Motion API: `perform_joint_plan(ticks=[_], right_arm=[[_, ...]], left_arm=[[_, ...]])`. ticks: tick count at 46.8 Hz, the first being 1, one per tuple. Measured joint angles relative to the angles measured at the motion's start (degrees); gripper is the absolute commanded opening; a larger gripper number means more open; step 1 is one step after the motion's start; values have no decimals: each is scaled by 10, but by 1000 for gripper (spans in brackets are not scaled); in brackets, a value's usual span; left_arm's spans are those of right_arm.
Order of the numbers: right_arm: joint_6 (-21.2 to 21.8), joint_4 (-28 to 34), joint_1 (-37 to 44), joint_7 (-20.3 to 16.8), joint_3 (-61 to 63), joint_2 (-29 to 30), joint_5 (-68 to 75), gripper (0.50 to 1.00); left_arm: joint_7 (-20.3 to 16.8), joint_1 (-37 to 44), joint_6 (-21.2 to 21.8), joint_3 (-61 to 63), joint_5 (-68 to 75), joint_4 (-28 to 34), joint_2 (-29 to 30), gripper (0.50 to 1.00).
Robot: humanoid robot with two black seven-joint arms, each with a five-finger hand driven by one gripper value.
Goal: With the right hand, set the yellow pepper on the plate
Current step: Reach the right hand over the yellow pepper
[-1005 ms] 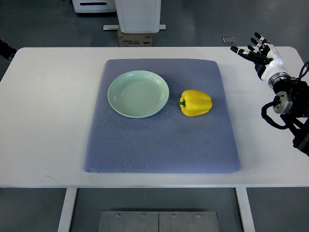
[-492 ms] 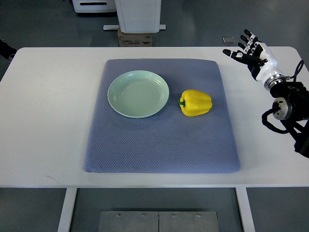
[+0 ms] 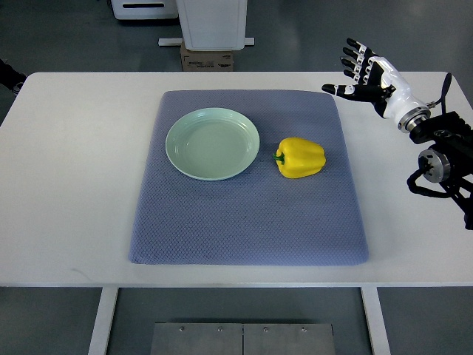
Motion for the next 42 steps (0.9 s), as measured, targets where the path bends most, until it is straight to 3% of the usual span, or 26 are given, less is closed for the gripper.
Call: perform_joint_plan(ticks=[21, 35, 42], right_arm=[[12, 70, 58, 54, -113, -40, -96, 1000], [11, 74, 95, 111, -196, -41, -198, 1000], [10, 73, 124, 116, -253, -42, -223, 998]], left_arm=[[0, 0, 0, 0, 0, 0, 0, 1000], [0, 0, 0, 0, 0, 0, 0, 1000], [0, 0, 0, 0, 0, 0, 0, 1000]])
